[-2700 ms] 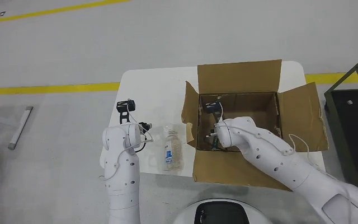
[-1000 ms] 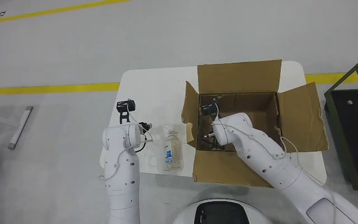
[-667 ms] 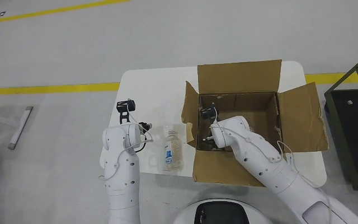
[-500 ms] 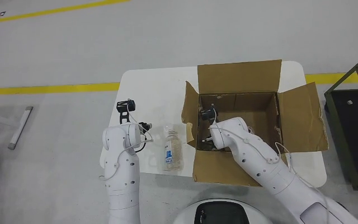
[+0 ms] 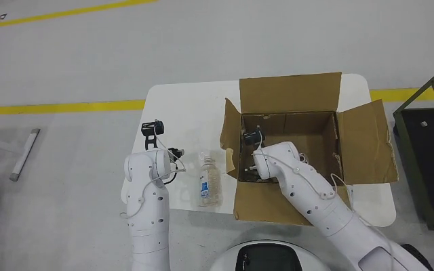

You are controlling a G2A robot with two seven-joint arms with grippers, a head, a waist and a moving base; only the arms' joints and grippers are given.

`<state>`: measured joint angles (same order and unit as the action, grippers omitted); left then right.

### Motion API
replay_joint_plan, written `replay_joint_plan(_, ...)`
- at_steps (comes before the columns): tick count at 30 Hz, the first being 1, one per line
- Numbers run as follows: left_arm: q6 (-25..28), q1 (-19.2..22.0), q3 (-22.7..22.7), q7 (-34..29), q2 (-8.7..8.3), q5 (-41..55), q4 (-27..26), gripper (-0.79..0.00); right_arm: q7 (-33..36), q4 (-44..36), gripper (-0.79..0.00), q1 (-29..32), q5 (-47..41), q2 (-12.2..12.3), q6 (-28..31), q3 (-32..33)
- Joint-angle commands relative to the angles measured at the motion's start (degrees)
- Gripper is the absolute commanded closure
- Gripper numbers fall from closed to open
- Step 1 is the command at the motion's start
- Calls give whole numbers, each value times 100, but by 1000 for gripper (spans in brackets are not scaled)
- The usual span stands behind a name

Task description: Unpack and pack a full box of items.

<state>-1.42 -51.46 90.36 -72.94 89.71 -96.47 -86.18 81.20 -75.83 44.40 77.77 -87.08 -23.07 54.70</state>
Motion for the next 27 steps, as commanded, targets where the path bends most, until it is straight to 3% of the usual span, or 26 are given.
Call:
replay_joint_plan(1,0,0,0,0,0,0,0,-785,13,22,-397,12,41,-26,13,25)
replay_joint_plan(27,0,0,0,0,0,0,0,-785,26,204,-351,208,542,-359,26,381)
